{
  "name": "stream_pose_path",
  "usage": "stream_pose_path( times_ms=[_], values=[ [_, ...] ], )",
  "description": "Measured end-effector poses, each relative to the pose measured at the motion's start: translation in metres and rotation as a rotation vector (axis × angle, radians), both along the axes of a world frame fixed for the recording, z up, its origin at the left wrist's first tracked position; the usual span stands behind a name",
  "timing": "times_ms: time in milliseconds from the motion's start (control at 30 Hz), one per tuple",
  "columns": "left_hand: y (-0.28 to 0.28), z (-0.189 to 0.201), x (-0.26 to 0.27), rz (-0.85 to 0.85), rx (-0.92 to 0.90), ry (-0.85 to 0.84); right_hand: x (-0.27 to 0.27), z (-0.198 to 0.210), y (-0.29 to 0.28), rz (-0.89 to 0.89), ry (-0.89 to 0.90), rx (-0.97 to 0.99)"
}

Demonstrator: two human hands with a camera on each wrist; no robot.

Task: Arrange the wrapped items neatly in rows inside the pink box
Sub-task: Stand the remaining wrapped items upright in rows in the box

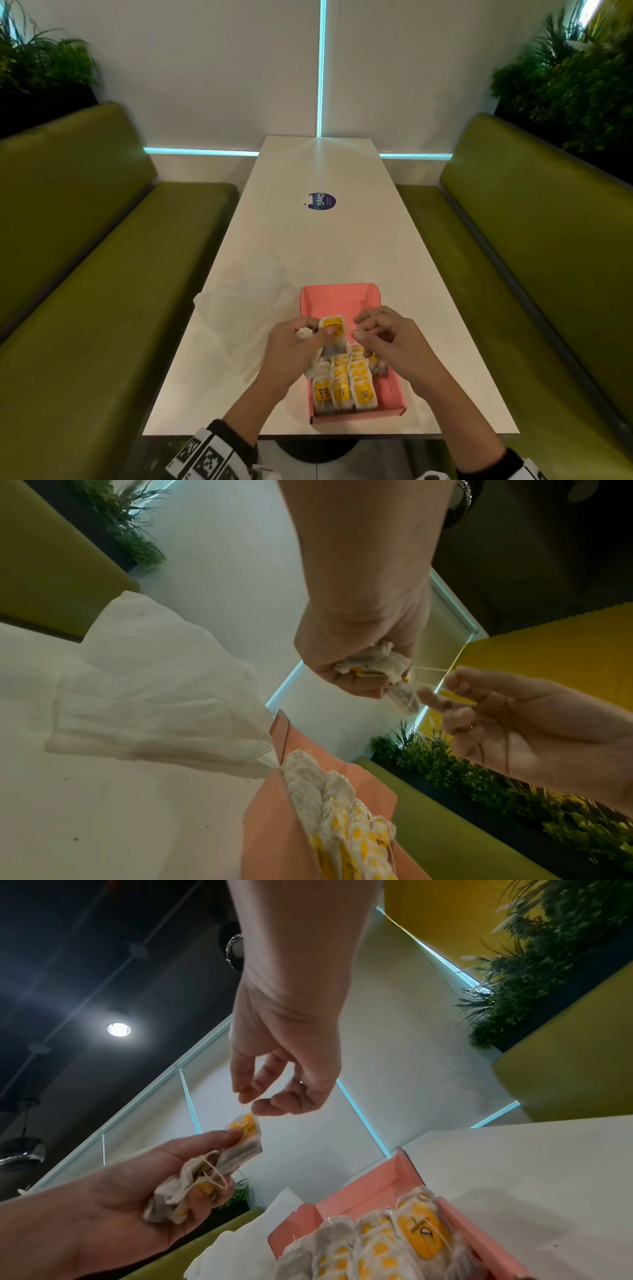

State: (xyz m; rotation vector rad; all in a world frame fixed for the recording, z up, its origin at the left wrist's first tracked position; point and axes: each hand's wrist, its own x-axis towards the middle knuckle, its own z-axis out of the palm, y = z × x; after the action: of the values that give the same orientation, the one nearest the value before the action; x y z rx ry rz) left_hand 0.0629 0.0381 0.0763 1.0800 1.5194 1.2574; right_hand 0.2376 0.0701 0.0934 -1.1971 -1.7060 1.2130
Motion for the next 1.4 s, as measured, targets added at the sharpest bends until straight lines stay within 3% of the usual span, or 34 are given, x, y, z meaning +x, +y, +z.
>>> stream_pose_path(
  times_ms=[100,333,467,733,867,1067,1400],
  values=[
    [0.000,-0.005,0.000,0.076,0.060,0.054,0.000,0.003,-0.002,0.032,-0.024,-0.051],
    [-0.007,-0.008,0.012,0.108,0.243,0.064,-0.012,-0.007,0.001,-0.009,-0.486,0.139],
    [-0.007,-0.014,0.012,0.052,0.343,0.123,-0.014,-0.006,0.001,-0.003,-0.589,0.200],
    [-0.008,-0.014,0.007,-0.079,0.364,0.047,-0.012,-0.002,0.004,0.029,-0.403,0.167],
    [-0.008,-0.011,0.006,-0.109,0.325,-0.008,-0.011,-0.002,0.003,0.104,-0.294,0.024],
    [-0.010,-0.006,0.008,-0.083,0.226,-0.097,-0.007,0.000,-0.001,0.069,-0.086,-0.157],
    [-0.008,-0.008,0.012,0.014,0.104,-0.171,-0.006,0.002,-0.006,0.112,-0.216,-0.158]
  ],
)
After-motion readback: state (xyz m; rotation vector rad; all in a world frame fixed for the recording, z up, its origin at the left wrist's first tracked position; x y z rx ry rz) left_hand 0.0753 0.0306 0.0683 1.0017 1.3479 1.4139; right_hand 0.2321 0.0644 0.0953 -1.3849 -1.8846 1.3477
